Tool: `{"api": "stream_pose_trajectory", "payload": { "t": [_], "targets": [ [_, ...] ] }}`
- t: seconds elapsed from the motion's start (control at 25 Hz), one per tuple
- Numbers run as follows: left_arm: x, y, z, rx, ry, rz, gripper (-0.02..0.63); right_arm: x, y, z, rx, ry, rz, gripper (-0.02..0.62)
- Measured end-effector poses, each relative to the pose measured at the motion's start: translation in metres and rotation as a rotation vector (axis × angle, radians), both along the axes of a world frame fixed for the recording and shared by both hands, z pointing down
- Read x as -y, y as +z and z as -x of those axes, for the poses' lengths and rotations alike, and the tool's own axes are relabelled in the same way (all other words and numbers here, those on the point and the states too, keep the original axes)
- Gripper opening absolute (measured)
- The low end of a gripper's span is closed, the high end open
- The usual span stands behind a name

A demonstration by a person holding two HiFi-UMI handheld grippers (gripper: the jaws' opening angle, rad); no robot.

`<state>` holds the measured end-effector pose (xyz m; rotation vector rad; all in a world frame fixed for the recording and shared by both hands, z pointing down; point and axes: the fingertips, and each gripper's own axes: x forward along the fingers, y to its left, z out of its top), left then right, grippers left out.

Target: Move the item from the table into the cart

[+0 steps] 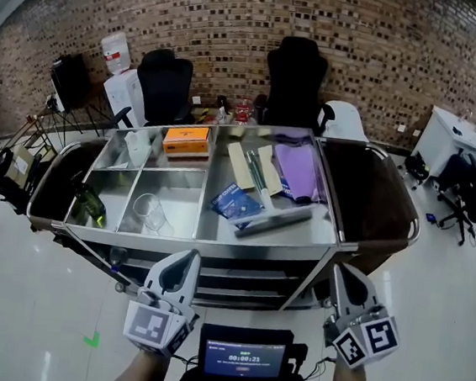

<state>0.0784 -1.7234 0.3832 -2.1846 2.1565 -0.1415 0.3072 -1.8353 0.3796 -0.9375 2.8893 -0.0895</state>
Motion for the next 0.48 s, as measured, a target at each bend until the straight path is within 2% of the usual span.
{"api": "stream_pose_trajectory", "payload": {
  "t": [0.48],
  "targets": [
    [0.0051, -0.0007, 0.0040, -0.027, -0.009, -0.005, 0.003, 0.0050, 0.0009, 0.0064, -0.017, -0.014, -0.009, 0.003]
  ]
}}
